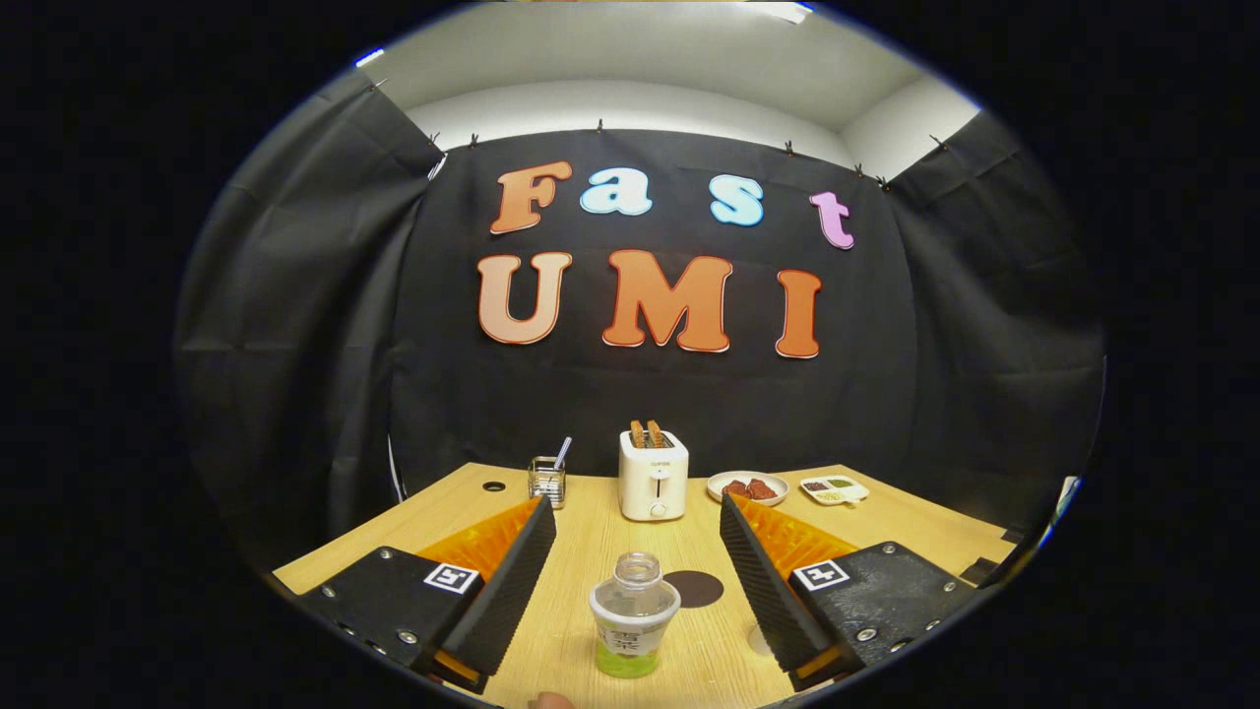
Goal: Take the bottle from table, then pour the juice into the cup, finally place the bottle on the coaster
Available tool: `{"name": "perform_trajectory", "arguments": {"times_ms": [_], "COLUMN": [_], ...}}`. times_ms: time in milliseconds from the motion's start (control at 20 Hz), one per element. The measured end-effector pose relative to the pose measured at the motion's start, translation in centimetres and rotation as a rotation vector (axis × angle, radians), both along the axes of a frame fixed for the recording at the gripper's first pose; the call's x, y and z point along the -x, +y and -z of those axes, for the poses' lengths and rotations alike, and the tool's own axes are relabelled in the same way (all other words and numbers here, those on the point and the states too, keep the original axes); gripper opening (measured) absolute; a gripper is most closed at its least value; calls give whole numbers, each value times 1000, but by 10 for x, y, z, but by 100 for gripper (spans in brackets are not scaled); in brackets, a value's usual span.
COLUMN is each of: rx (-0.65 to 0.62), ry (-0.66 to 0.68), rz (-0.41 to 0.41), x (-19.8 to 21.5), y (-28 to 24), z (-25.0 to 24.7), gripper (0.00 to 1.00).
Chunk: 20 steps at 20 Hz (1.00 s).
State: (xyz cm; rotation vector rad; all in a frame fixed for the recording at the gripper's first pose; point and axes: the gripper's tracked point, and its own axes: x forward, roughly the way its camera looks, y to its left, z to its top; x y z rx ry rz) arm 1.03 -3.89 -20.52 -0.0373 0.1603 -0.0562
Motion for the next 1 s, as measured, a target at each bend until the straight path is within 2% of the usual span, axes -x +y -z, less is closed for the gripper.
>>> {"name": "perform_trajectory", "arguments": {"times_ms": [250,600,1000], "rx": [33,48,-26], "ry": [64,95,169], "rz": [-14,5,-2], "x": [-3,-1,-2], "y": [10,5,6], "z": [49,85,131], "gripper": [100,100,100]}}
